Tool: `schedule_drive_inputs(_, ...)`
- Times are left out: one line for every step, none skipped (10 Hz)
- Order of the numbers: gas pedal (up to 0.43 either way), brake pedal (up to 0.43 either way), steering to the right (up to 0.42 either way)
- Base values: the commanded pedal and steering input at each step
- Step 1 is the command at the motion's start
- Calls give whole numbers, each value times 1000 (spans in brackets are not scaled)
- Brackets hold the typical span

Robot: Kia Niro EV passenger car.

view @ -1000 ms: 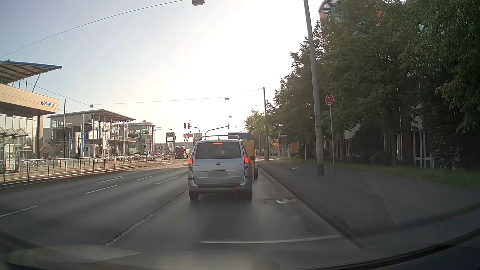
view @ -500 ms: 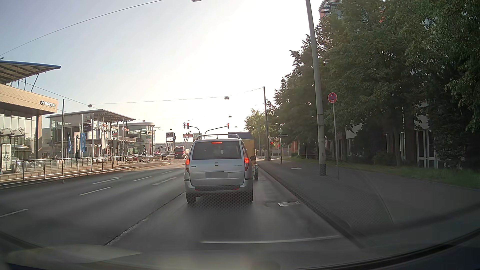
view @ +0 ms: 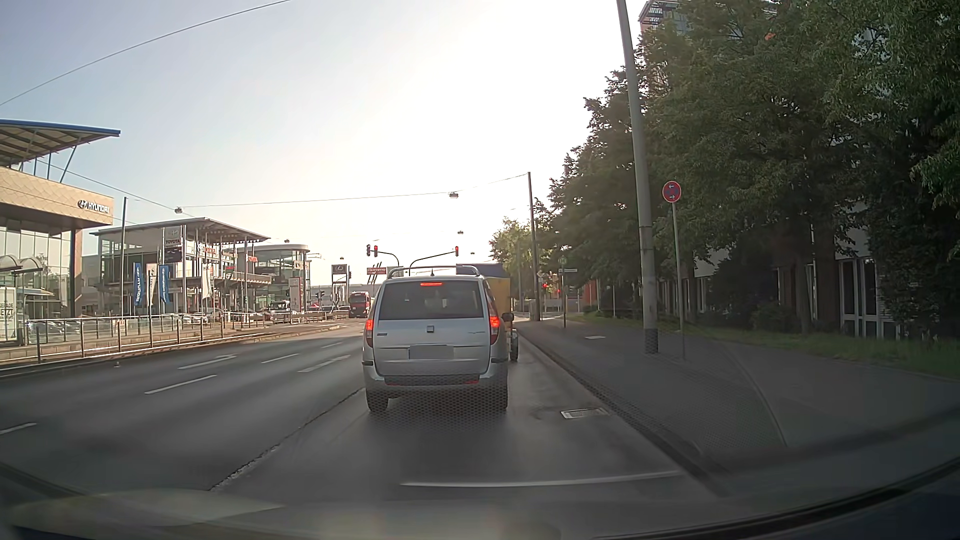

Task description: Follow the waypoints while adhering to traffic rules and regulations

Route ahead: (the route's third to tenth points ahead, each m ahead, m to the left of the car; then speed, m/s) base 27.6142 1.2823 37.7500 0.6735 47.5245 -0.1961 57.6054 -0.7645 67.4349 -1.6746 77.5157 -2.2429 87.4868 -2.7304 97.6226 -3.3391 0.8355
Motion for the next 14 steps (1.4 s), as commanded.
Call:
schedule_drive_inputs(0,0,-1)
schedule_drive_inputs(0,0,-1)
schedule_drive_inputs(0,0,-1)
schedule_drive_inputs(0,0,-2)
schedule_drive_inputs(0,0,-1)
schedule_drive_inputs(0,0,-1)
schedule_drive_inputs(0,0,-2)
schedule_drive_inputs(0,0,-1)
schedule_drive_inputs(0,0,-1)
schedule_drive_inputs(0,0,-1)
schedule_drive_inputs(0,0,-1)
schedule_drive_inputs(0,0,-1)
schedule_drive_inputs(0,0,-1)
schedule_drive_inputs(0,0,-1)
